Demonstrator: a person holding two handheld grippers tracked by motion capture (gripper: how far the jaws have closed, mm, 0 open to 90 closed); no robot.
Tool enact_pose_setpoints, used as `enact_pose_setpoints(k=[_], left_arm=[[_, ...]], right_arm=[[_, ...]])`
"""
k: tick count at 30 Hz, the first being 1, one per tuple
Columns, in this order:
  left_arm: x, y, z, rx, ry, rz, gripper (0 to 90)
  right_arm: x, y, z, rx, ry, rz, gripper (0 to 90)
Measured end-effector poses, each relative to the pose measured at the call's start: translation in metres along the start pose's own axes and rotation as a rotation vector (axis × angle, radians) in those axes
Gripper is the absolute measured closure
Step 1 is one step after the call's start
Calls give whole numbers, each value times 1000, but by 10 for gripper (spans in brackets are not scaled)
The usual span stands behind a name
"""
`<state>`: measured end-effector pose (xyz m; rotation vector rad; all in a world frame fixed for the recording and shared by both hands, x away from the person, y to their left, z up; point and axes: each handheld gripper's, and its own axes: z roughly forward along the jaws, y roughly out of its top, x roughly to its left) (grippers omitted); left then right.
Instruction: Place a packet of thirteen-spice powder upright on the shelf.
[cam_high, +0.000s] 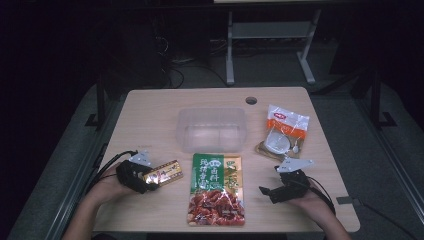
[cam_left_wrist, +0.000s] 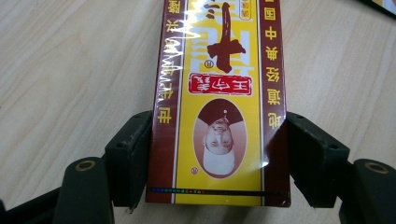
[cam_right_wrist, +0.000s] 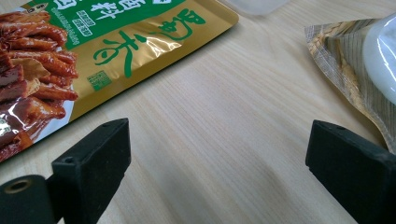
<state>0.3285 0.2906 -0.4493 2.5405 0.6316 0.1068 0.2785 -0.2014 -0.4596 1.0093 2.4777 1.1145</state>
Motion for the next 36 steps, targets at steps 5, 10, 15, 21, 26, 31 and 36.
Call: enact_pose_setpoints(k=[5,10,15,21,26,31,36], left_arm=[[-3,2,1,22,25,27,293],[-4,4,1,32,27,27,311],[-5,5,1,38,25,23,315],[-5,7,2,38,22,29,319],[-8,9,2,33,14,49,319],[-10,13,-5,-10,6,71,320],[-14,18,-11,-64,-25,75,320]], right_arm=[[0,0,0,0,1,-1,67],[1,0,0,5,7,0,90],[4,3,-1,27,32,-21,79],[7,5,-2,28,70,-55,77],[9,5,-2,37,99,-69,77],[12,6,-1,55,133,-85,78],[15,8,1,59,170,-111,77]])
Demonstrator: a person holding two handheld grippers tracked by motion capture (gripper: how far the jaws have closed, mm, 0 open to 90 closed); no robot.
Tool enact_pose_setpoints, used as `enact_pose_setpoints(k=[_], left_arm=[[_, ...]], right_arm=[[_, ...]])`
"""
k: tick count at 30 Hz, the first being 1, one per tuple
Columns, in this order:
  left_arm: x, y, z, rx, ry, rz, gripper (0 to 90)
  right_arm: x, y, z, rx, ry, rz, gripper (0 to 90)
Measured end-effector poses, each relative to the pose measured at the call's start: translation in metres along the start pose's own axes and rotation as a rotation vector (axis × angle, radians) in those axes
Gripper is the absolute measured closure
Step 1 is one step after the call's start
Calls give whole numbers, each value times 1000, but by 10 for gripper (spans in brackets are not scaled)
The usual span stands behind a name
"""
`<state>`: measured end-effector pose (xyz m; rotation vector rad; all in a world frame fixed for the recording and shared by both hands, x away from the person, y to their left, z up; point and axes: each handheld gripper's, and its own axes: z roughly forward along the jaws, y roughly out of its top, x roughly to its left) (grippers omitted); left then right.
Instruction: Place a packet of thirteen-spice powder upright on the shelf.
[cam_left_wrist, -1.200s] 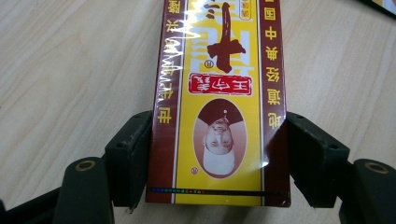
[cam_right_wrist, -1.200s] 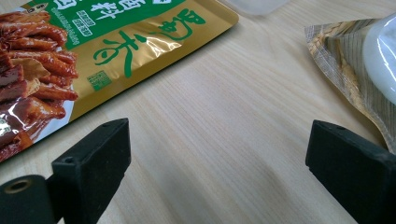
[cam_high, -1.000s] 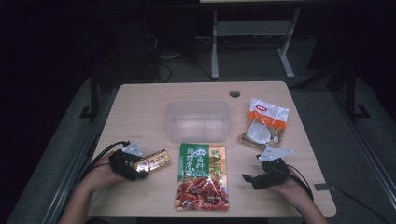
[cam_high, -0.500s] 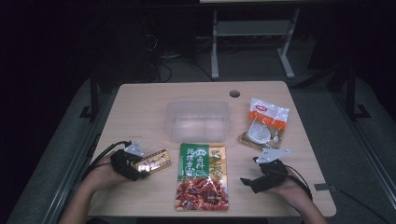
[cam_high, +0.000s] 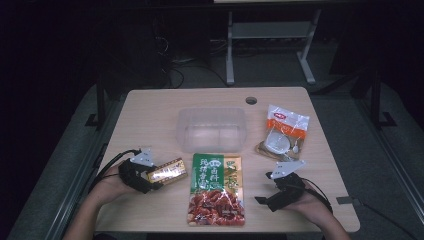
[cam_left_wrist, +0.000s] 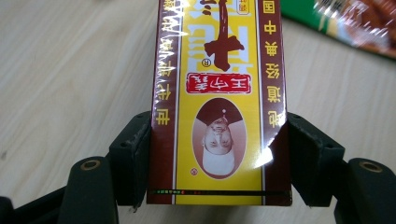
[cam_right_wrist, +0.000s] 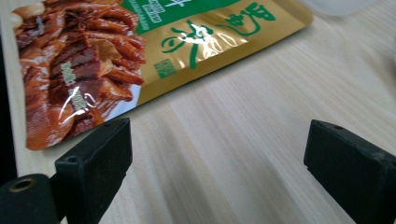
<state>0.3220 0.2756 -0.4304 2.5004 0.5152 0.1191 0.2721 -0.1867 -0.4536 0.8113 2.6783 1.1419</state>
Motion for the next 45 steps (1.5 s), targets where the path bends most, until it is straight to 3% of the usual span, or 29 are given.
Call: enact_pose_setpoints(k=[7,12,17,25,27,31,45], left_arm=[[-12,15,-2,-68,-41,48,320],[-23,29,1,-137,-98,83,320],[-33,42,7,-166,-133,118,319],[-43,54,17,-210,-205,132,319],[-44,55,19,-218,-210,142,319],[-43,57,22,-240,-240,144,319],[-50,61,28,-293,-255,154,319]], right_arm=[[-2,11,-1,-11,75,-40,61],[-5,21,-2,-36,145,-65,61],[-4,36,-1,-63,191,-97,43],[-5,64,3,-111,271,-140,63],[-7,70,5,-117,277,-177,66],[-8,83,8,-121,327,-206,72],[6,122,26,-138,443,-318,135]])
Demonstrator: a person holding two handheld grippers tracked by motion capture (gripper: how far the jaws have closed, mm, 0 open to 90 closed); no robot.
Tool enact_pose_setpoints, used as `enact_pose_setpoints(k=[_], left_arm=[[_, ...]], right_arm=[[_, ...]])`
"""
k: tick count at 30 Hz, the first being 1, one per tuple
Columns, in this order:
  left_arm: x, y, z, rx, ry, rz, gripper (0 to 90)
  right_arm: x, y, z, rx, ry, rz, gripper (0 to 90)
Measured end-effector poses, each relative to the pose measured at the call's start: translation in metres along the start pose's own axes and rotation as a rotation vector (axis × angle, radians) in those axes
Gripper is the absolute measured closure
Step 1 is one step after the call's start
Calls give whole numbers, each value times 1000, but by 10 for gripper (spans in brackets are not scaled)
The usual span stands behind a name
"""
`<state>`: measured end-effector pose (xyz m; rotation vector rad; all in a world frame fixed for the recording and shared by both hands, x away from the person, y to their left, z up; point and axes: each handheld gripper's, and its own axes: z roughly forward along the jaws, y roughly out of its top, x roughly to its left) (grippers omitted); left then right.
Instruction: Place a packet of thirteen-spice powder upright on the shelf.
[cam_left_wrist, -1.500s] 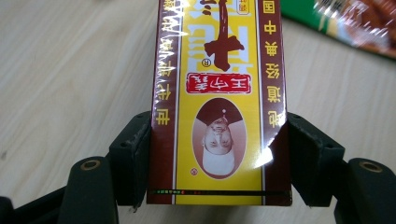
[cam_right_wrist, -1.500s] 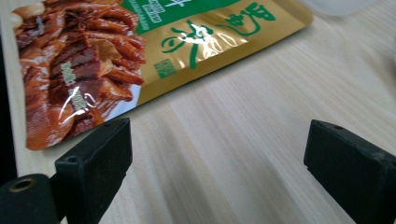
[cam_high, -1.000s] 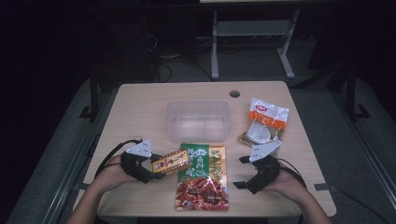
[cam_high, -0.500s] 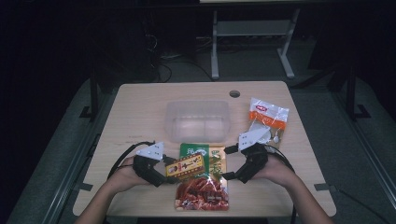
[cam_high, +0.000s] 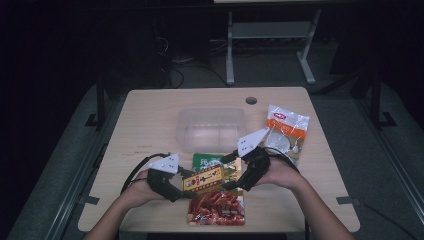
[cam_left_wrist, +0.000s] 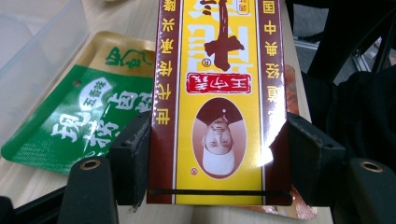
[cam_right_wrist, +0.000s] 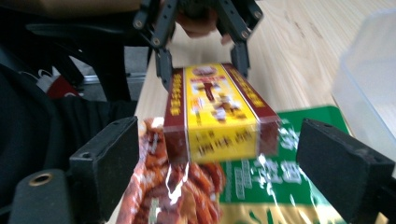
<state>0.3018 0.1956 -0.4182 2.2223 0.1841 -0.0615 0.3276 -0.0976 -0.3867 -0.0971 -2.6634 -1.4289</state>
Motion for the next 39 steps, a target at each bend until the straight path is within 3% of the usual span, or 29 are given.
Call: enact_pose_setpoints(k=[5,13,24,33,39], left_arm=[[0,1,-1,-19,-2,-1,319],[-1,2,-1,-22,4,5,319],[-2,2,1,-28,-12,-1,319],[-2,1,2,-48,-32,-3,317],[-2,0,5,-34,-36,0,312]], right_arm=[[1,2,10,25,4,-22,139],[1,2,14,16,0,-22,161],[3,2,13,19,-19,-54,297],[6,3,11,16,-16,-64,314],[7,3,11,26,-16,-61,319]])
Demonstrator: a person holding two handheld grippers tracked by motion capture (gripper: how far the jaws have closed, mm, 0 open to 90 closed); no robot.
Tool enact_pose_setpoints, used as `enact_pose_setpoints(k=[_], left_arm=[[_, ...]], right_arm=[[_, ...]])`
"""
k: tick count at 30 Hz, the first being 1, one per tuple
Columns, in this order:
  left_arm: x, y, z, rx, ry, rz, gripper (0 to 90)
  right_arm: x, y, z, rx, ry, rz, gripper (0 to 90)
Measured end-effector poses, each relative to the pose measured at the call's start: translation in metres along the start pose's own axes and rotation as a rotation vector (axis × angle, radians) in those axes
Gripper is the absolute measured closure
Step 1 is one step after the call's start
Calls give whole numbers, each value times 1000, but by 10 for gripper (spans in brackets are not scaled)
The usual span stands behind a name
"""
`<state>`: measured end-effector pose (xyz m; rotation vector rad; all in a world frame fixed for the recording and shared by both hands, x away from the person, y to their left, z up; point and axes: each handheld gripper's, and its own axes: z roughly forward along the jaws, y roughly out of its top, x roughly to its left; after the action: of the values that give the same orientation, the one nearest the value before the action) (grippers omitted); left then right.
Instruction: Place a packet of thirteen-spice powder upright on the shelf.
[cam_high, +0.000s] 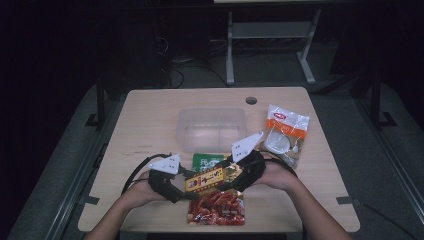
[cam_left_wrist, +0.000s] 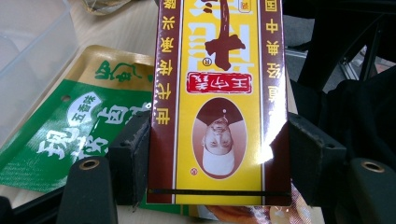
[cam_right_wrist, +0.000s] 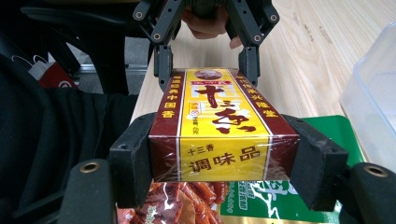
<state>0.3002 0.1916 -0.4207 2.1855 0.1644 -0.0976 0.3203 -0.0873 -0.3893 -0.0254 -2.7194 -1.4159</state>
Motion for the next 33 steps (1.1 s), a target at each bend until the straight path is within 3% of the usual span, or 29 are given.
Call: enact_pose_setpoints(k=[5,6,10,21,27,33], left_arm=[[0,0,-1,5,25,5,241],[0,-1,-2,-8,23,-7,221],[0,-5,-8,22,51,-28,167],[-8,-31,-31,36,146,-129,165],[-14,-40,-37,73,173,-138,166],[-13,-48,-39,87,196,-158,175]], right_arm=[[0,0,0,5,-8,2,320],[0,0,0,6,-12,7,321],[0,0,-2,12,-21,17,321],[1,5,-10,42,-82,9,323],[-4,15,-12,47,-109,-18,323],[-15,22,-18,32,-137,0,323]])
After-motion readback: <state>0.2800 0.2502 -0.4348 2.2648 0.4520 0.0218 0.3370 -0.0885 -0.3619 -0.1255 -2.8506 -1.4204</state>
